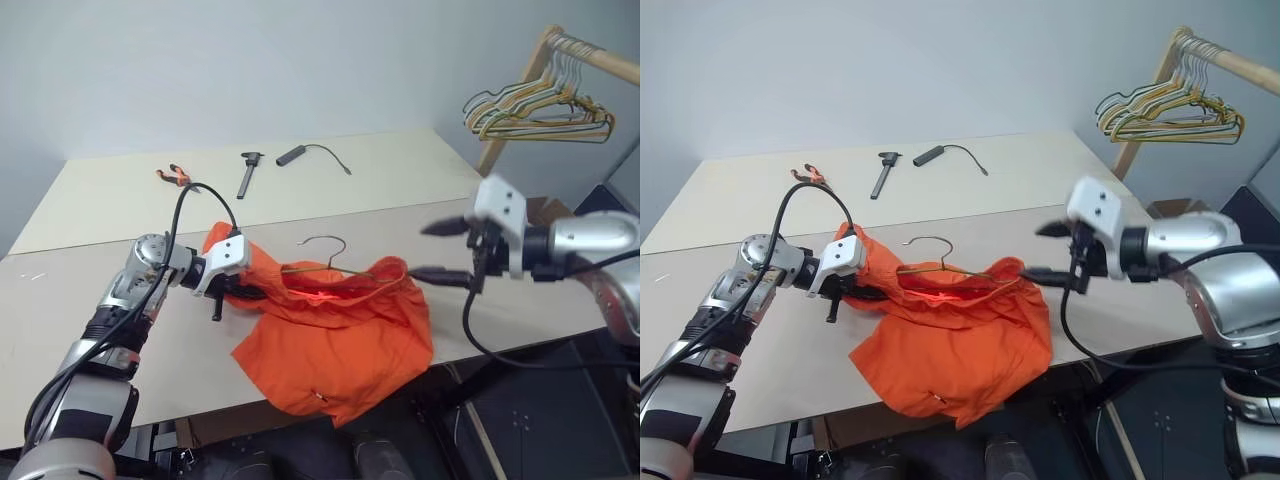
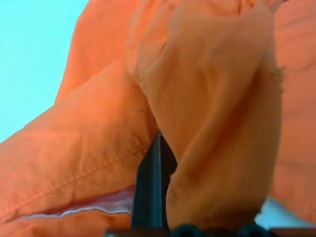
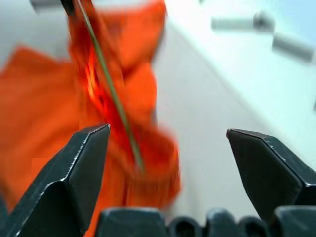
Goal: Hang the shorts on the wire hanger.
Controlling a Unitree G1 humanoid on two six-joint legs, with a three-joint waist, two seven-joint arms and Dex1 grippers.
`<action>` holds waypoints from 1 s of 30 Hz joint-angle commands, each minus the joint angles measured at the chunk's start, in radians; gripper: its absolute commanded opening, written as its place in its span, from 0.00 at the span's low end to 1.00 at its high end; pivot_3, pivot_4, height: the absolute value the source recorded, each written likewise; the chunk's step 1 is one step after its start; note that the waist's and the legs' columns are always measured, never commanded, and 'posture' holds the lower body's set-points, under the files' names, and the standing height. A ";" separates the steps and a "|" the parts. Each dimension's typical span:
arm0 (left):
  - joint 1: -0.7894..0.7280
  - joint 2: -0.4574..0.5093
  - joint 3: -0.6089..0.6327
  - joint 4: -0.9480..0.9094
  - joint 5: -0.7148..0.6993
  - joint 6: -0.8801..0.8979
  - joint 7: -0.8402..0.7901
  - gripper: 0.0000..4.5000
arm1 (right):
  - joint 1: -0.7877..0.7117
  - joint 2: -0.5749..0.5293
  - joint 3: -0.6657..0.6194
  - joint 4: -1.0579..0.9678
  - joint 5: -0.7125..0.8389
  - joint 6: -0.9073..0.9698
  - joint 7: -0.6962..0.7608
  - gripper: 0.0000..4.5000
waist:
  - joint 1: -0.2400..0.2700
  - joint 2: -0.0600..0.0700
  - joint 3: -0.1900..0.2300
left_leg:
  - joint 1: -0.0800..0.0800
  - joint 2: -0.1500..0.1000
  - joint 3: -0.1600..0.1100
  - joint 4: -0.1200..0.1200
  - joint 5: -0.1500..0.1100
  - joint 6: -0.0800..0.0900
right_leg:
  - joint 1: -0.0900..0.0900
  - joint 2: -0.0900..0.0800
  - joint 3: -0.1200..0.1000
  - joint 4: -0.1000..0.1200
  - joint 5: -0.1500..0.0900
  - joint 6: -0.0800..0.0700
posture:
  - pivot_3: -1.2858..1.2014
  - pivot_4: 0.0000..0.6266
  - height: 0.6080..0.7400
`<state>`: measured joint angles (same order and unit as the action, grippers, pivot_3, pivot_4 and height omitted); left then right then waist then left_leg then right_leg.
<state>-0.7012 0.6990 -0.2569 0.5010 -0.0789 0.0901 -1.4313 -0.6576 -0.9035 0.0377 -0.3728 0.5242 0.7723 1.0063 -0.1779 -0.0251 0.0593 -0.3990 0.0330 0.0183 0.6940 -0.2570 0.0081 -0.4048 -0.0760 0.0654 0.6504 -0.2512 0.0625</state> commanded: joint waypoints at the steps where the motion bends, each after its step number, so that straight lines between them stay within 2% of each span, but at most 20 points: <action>1: -0.048 -0.005 0.019 -0.005 -0.003 0.002 -0.003 0.00 | -0.072 0.071 0.095 -0.035 -0.008 0.067 -0.047 0.99 | -0.002 0.000 0.000 | 0.000 0.000 -0.001 0.000 0.000 0.000 | 0.000 0.000 0.000 0.000 0.000 0.000 | 0.44 0.00 1.00; 6: -0.062 -0.010 0.019 0.002 -0.003 0.003 -0.008 0.00 | -0.198 0.182 0.327 0.067 -0.144 0.130 -0.086 0.99 | -0.005 0.000 -0.001 | -0.001 -0.001 -0.002 0.001 0.000 0.000 | -0.001 -0.001 0.000 0.001 0.000 0.000 | 0.45 0.00 1.00; 10: -0.058 -0.005 0.020 0.000 -0.001 0.000 -0.011 0.00 | -0.242 0.222 0.383 0.128 -0.197 0.143 -0.101 0.73 | -0.004 0.000 -0.001 | -0.002 -0.001 -0.005 0.001 0.000 0.000 | -0.002 -0.001 0.000 0.001 0.000 0.000 | 0.45 0.00 1.00; 20: -0.038 0.022 0.029 -0.028 -0.006 0.008 -0.015 0.00 | -0.189 0.235 0.319 0.121 -0.180 0.067 -0.057 0.01 | -0.003 0.000 -0.001 | -0.002 -0.001 -0.007 0.001 0.000 0.000 | -0.002 -0.001 -0.001 0.002 0.000 0.000 | 0.46 0.00 1.00; 28: -0.045 0.045 0.060 -0.040 -0.034 0.025 -0.034 0.00 | -0.120 0.244 0.314 0.166 -0.214 -0.056 -0.038 0.01 | -0.003 0.000 -0.001 | -0.001 -0.001 -0.008 0.001 0.000 0.000 | -0.001 -0.001 -0.001 0.002 0.000 0.000 | 0.47 0.01 1.00; 30: -0.047 0.050 0.080 -0.057 -0.065 0.066 -0.049 0.10 | -0.107 0.245 0.311 0.176 -0.222 -0.086 -0.031 0.00 | -0.002 0.000 -0.001 | -0.001 -0.001 -0.008 0.001 0.000 0.000 | -0.001 -0.001 -0.001 0.002 0.000 0.000 | 0.47 0.01 1.00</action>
<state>-0.7307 0.7233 -0.2338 0.4832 -0.0985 0.1320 -1.4766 -0.7632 -0.6588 0.3806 -0.1949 0.3120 0.7197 0.9654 -0.1804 -0.0249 0.0584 -0.4003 0.0319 0.0107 0.6946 -0.2569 0.0080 -0.4063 -0.0767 0.0647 0.6530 -0.2510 0.0628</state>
